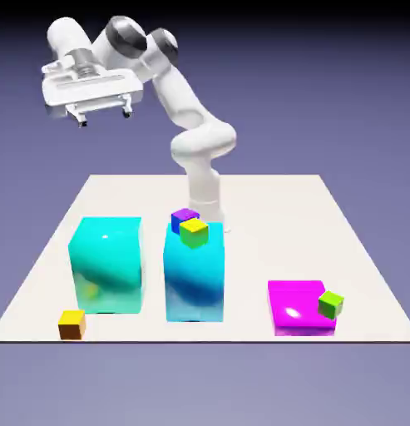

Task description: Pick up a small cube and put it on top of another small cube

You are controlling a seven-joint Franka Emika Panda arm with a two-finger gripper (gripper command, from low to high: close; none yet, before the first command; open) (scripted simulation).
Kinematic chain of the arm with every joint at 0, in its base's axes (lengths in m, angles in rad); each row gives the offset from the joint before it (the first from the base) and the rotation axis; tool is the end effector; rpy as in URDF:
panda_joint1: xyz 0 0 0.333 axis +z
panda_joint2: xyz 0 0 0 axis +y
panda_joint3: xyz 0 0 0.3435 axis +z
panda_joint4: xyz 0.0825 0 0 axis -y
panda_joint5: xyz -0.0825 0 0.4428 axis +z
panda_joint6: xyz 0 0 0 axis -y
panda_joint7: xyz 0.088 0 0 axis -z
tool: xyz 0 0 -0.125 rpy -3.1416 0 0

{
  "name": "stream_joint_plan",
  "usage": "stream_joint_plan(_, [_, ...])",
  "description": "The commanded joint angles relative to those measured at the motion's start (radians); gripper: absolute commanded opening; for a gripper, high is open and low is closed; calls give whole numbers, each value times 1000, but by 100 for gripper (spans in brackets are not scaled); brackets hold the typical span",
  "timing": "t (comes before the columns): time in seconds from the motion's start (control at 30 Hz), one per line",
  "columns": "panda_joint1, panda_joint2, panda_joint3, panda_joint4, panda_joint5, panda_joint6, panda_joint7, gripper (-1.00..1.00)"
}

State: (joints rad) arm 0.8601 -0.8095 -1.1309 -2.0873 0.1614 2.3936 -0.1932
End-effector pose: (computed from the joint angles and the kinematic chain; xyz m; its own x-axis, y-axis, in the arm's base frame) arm 0.5039 -0.2863 0.6012 0.6880 -0.4650 0.5572 0.0460 -0.7383 -0.6729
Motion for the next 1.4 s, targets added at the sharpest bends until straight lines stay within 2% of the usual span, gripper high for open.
stream_joint_plan(0.0, [27,-8,-36,23,5,-21,-30,0])
stream_joint_plan(1.37, [1141,-322,-1522,973,217,-866,-1257,0])
